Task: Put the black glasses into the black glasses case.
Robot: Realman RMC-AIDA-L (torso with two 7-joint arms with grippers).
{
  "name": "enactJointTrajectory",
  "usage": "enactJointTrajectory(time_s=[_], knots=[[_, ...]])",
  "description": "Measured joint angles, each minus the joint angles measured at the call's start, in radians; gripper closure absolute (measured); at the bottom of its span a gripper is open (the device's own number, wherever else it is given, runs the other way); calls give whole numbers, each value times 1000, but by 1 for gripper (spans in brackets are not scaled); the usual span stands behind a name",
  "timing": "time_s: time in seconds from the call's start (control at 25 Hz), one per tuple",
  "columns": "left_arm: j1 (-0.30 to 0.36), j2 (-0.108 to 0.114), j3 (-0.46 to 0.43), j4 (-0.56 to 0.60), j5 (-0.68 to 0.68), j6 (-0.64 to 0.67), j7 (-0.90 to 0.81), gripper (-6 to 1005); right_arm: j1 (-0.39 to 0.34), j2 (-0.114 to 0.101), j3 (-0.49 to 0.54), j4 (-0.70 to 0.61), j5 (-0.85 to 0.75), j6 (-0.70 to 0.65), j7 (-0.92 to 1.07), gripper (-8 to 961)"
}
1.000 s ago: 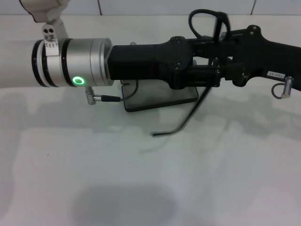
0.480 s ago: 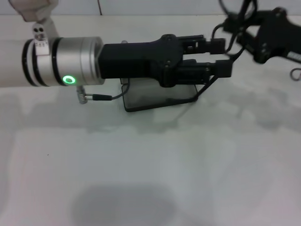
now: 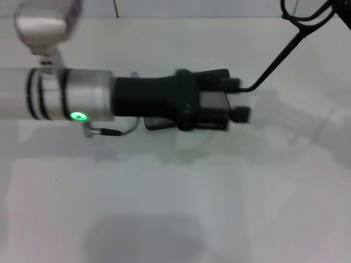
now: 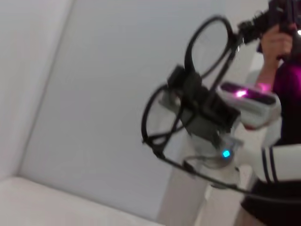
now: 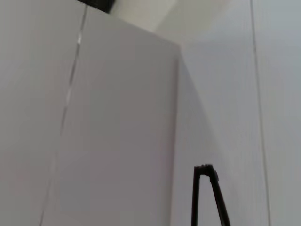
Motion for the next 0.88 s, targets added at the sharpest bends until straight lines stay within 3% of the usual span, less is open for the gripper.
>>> enactJointTrajectory(time_s=[0.2, 0.4, 0.72, 0.88], knots=[[-50, -42, 1, 1, 70, 1, 6, 281, 49, 6, -17, 41, -1, 10, 5, 850], [-66, -47, 1, 0, 57, 37, 8, 282, 72, 8, -39, 85, -9, 51, -9, 849], [-59, -45, -5, 1, -34, 145, 32, 286, 96, 0, -232, 105, -15, 186, -17, 845], [-39, -41, -7, 22, -54, 153, 35, 287, 96, -3, -249, 102, -73, 200, 0, 843]])
